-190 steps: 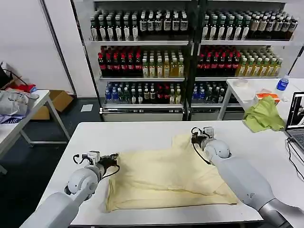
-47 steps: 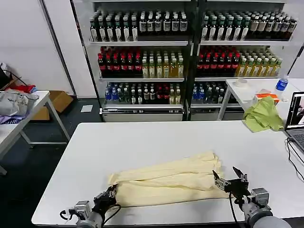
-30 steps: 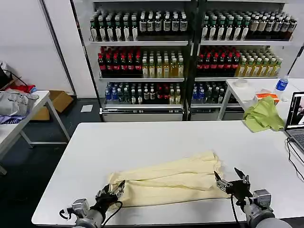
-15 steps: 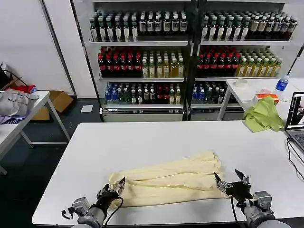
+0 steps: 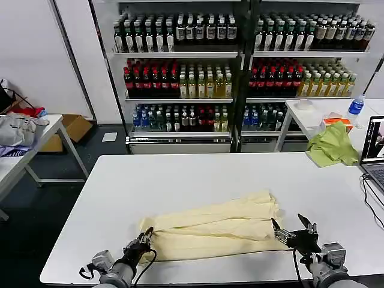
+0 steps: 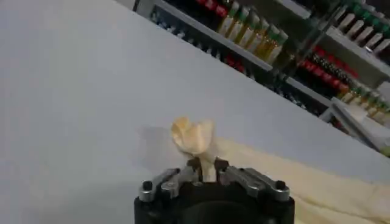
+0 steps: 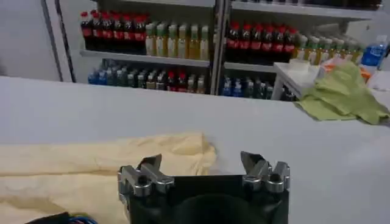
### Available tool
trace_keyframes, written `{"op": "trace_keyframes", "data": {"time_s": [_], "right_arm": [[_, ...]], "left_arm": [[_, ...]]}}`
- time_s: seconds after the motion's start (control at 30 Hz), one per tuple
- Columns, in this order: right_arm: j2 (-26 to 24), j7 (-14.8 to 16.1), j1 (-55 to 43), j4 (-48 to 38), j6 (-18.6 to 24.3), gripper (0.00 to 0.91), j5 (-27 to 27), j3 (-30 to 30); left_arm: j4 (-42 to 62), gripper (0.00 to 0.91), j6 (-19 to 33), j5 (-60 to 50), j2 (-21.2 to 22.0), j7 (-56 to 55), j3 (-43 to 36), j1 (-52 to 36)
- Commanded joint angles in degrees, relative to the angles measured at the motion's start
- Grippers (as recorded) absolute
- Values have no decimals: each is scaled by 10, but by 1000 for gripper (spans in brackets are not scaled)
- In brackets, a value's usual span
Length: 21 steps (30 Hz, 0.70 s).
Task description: Fold and organize the clothes.
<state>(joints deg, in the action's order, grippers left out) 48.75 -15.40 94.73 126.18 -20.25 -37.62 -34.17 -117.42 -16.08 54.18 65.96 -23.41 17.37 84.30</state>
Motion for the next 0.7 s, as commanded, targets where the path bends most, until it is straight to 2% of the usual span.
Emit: {"op": "trace_keyframes", "data": {"time_s": [0.03,0.27,0.7], "right_arm": [[2,0,3,2,0,907,2,-1],[1,1,3,3,2,907,1,-5],[-7,2,-20,-7,4,907,-4,8]], "left_arm": [[-6,30,7,19,-2,4,10,0],[-22,30,4,67,-33,10,73,9],[19,30,-28,170,-156,20,268,22]]}}
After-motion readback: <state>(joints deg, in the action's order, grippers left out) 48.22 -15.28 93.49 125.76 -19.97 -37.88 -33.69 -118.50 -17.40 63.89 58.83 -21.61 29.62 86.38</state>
